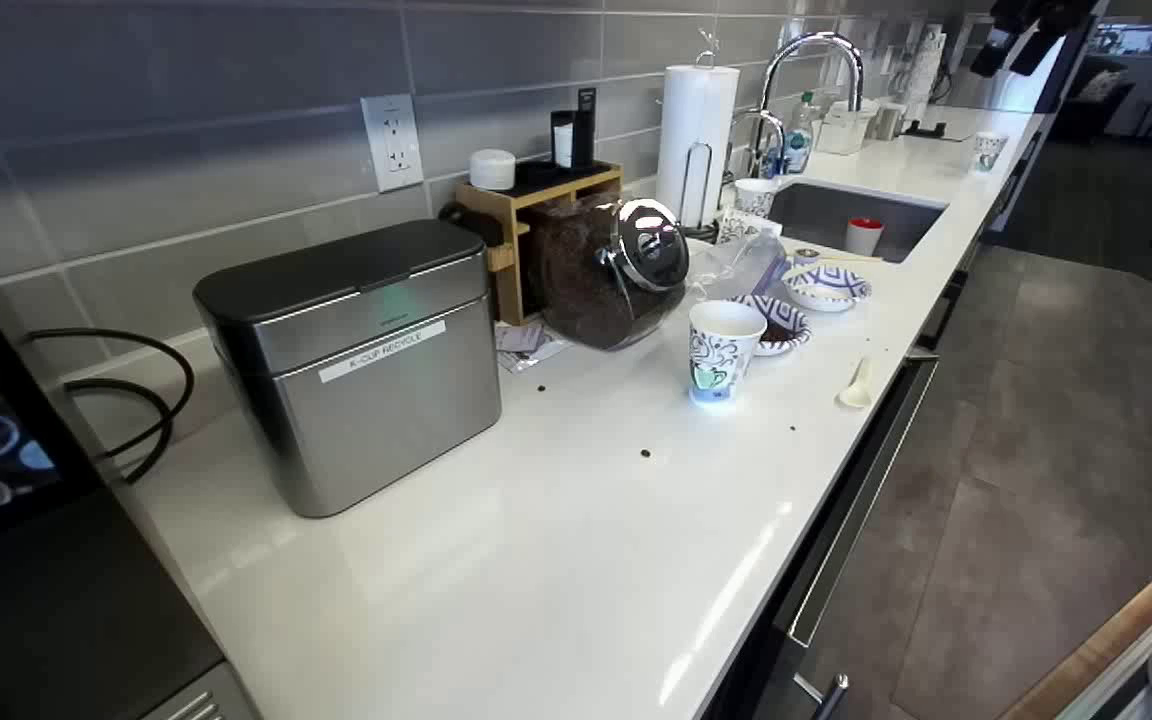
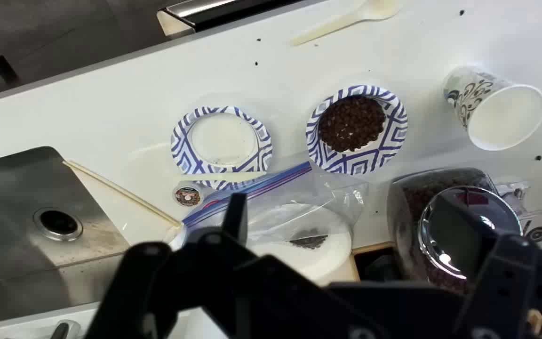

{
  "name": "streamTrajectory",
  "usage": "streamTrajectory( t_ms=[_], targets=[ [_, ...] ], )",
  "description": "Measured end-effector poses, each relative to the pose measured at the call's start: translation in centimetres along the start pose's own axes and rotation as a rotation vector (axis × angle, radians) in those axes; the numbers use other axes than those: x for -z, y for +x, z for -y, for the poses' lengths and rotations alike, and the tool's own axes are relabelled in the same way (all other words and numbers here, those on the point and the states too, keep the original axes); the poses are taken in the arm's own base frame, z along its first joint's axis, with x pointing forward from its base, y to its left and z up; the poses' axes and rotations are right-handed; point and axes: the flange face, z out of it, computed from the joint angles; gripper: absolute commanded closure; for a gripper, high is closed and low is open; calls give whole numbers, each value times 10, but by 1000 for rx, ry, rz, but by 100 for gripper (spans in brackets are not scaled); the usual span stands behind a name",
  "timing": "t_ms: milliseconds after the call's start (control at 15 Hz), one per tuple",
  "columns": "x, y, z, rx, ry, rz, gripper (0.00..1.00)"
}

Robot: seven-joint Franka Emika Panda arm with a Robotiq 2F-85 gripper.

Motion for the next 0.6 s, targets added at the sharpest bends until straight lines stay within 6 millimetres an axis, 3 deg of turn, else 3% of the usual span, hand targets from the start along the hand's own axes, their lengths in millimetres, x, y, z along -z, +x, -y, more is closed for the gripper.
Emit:
streamTrajectory(
  t_ms=[600],
  targets=[
    [-1, 0, 1, -10, -1, 2, 0]
  ],
)
